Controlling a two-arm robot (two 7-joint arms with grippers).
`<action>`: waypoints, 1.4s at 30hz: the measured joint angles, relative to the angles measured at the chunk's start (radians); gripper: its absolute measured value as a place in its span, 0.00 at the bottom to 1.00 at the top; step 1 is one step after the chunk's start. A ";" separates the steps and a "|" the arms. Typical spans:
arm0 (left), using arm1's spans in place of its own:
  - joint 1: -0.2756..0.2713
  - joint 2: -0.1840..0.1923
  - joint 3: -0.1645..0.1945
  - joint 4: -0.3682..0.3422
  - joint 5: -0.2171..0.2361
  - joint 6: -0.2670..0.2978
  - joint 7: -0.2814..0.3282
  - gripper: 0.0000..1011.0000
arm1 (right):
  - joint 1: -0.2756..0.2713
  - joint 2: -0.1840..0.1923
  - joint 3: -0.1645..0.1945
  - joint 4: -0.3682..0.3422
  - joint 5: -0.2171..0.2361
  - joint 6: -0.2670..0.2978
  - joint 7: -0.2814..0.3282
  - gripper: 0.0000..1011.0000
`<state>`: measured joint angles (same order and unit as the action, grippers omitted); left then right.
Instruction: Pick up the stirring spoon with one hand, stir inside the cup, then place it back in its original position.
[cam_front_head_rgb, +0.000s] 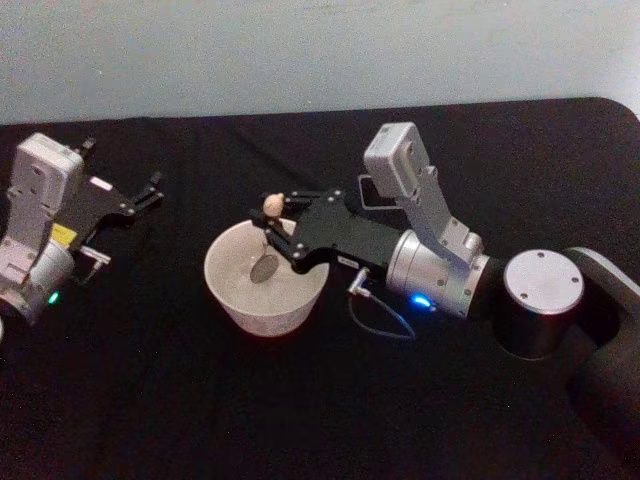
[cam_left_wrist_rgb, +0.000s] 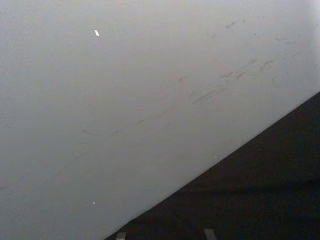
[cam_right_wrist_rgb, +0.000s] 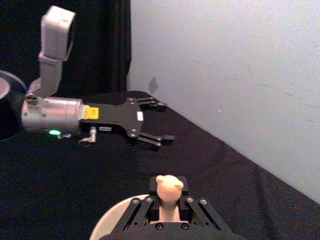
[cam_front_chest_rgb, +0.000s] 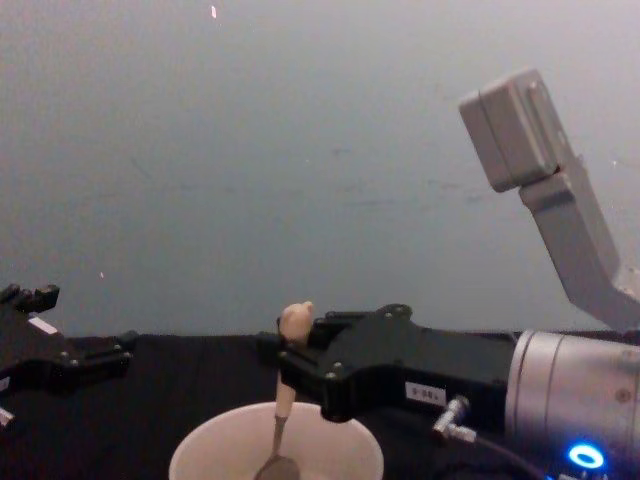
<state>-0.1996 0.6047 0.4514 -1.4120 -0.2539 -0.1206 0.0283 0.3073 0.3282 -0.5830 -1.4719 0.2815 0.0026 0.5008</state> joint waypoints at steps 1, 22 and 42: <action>0.000 0.000 0.000 0.000 0.000 0.000 0.000 0.99 | 0.001 -0.001 0.002 0.002 0.000 0.000 -0.002 0.20; 0.000 0.000 0.000 0.000 0.000 0.000 0.000 0.99 | -0.016 0.015 0.041 -0.031 0.015 0.010 0.002 0.20; 0.000 0.000 0.000 0.000 0.000 0.000 0.000 0.99 | -0.046 0.094 0.124 -0.233 0.132 0.085 -0.019 0.20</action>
<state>-0.1995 0.6047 0.4514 -1.4120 -0.2539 -0.1205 0.0283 0.2608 0.4222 -0.4595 -1.7048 0.4136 0.0873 0.4813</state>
